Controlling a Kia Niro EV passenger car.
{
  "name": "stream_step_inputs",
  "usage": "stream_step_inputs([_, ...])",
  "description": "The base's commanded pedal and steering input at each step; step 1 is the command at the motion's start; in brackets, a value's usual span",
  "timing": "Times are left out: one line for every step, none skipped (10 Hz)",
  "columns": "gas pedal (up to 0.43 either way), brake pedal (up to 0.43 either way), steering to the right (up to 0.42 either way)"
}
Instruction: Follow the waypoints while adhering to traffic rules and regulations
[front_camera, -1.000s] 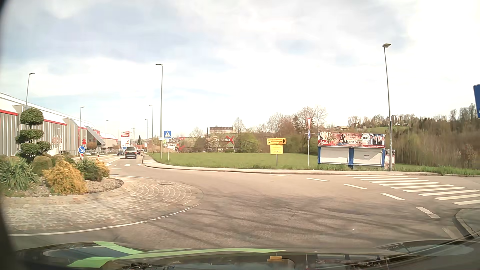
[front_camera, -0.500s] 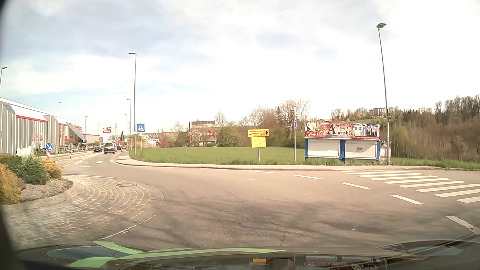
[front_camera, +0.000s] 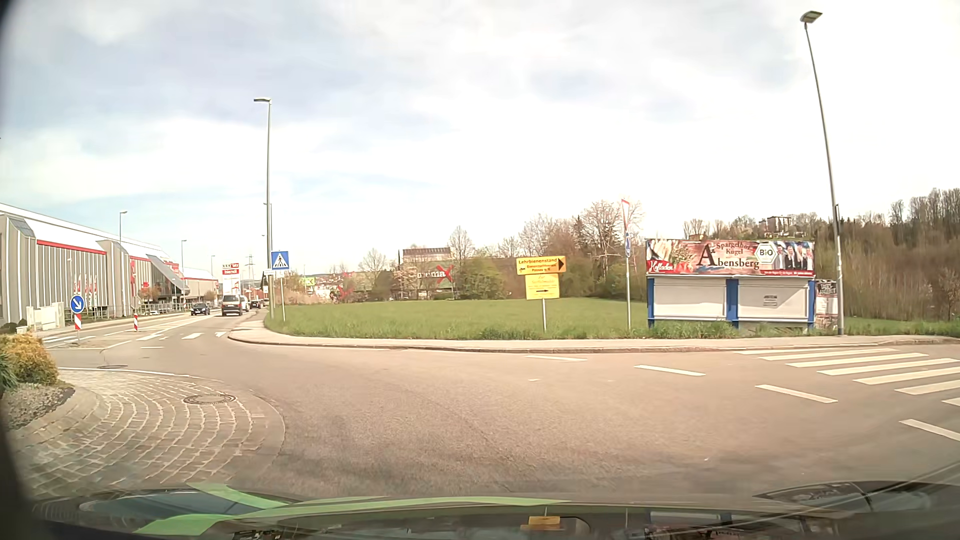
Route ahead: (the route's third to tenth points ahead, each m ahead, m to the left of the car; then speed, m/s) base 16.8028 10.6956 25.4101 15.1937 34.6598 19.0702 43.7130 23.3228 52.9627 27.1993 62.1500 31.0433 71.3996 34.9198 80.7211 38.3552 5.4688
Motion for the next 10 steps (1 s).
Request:
stream_step_inputs([0.067,0.0,-0.189])
stream_step_inputs([0.067,0.0,-0.219])
stream_step_inputs([0.067,0.0,-0.239])
stream_step_inputs([0.067,0.0,-0.25])
stream_step_inputs([0.067,0.0,-0.258])
stream_step_inputs([0.067,0.0,-0.261])
stream_step_inputs([0.067,0.0,-0.261])
stream_step_inputs([0.067,0.0,-0.262])
stream_step_inputs([0.067,0.0,-0.261])
stream_step_inputs([0.067,0.0,-0.262])
